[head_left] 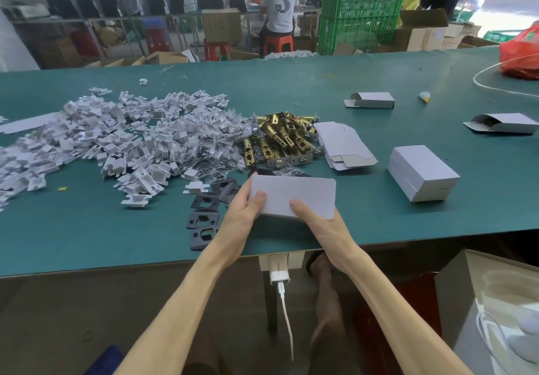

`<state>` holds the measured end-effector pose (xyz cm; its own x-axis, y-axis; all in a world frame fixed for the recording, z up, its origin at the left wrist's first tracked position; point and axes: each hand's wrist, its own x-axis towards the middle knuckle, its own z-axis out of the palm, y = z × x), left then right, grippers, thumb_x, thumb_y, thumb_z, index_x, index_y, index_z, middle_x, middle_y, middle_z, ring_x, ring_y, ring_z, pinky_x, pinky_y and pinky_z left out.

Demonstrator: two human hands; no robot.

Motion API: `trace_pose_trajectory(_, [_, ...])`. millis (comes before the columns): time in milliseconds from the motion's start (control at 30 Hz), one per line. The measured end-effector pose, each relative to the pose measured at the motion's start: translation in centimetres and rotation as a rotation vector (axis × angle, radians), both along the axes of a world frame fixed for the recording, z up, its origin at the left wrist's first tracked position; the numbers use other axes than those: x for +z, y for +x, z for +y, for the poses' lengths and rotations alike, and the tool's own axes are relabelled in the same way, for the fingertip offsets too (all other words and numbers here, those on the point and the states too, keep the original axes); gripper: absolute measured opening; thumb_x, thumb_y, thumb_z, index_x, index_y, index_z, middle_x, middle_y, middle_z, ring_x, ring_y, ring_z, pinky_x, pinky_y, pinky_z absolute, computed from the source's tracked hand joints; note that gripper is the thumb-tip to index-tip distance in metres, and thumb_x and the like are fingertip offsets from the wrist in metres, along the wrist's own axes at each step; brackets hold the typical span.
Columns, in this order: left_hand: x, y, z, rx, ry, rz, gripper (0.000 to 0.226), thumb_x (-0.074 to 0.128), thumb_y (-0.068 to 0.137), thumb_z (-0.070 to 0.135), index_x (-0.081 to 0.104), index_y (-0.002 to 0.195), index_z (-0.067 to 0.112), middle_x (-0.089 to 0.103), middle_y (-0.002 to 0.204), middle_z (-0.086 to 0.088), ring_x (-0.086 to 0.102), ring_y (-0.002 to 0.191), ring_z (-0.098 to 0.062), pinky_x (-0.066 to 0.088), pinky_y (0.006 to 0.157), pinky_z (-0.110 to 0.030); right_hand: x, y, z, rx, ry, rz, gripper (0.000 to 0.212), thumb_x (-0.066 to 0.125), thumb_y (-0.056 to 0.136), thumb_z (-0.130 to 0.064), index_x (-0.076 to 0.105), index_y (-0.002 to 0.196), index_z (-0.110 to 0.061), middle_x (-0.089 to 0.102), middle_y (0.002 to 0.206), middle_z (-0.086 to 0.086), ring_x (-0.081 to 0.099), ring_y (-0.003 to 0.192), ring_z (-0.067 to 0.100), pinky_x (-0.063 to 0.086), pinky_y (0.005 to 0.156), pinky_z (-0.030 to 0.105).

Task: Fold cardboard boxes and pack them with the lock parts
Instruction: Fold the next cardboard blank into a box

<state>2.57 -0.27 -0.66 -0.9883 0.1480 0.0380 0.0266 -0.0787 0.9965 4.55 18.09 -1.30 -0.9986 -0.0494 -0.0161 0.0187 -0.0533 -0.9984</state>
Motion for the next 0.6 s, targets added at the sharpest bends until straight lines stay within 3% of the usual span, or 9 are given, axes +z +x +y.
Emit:
trace_pose_trajectory(300, [0.3, -0.3, 0.0, 0.015, 0.123, -0.003, 0.054, 0.053, 0.107, 0.024, 0.039, 0.159, 0.021, 0.064, 0.143, -0.003, 0.061, 0.131, -0.019, 0.051, 0.108, -0.035, 0.1, 0.0, 0.0, 0.027, 0.017, 0.028, 0.026, 0.071, 0.091, -0.043, 0.058, 0.113, -0.036, 0.067, 0.093, -0.033, 0.062, 0.089, -0.014, 0.045, 0.068, 0.001])
trace_pose_trajectory(400, [0.3, -0.1, 0.1, 0.04, 0.14, -0.008, 0.044, 0.053, 0.107, 0.025, 0.05, 0.151, 0.02, 0.068, 0.137, -0.002, 0.065, 0.122, -0.016, 0.055, 0.101, -0.031, 0.8, 0.4, -0.2, 0.055, 0.028, 0.064, 0.03, 0.073, 0.086, -0.046, 0.059, 0.111, -0.037, 0.067, 0.093, -0.035, 0.063, 0.089, -0.014, 0.045, 0.068, 0.001])
trace_pose_trajectory(500, [0.2, 0.0, -0.2, 0.084, 0.235, -0.029, 0.031, 0.047, 0.109, 0.024, 0.064, 0.131, 0.01, 0.075, 0.122, -0.005, 0.068, 0.113, -0.017, 0.057, 0.091, -0.027, 1.3, 0.6, -0.2, 0.094, 0.072, 0.149, 0.028, 0.077, 0.084, -0.036, 0.071, 0.11, -0.028, 0.076, 0.102, -0.016, 0.07, 0.096, 0.001, 0.049, 0.078, 0.009])
trace_pose_trajectory(600, [0.2, -0.1, -0.3, 0.109, 0.326, -0.055, 0.03, 0.044, 0.11, 0.02, 0.065, 0.125, 0.005, 0.077, 0.115, -0.004, 0.07, 0.107, -0.015, 0.058, 0.09, -0.028, 1.4, 0.6, 0.3, 0.068, 0.005, 0.242, 0.06, 0.082, 0.081, -0.025, 0.061, 0.136, -0.028, 0.071, 0.123, -0.004, 0.07, 0.108, 0.016, 0.055, 0.09, 0.026])
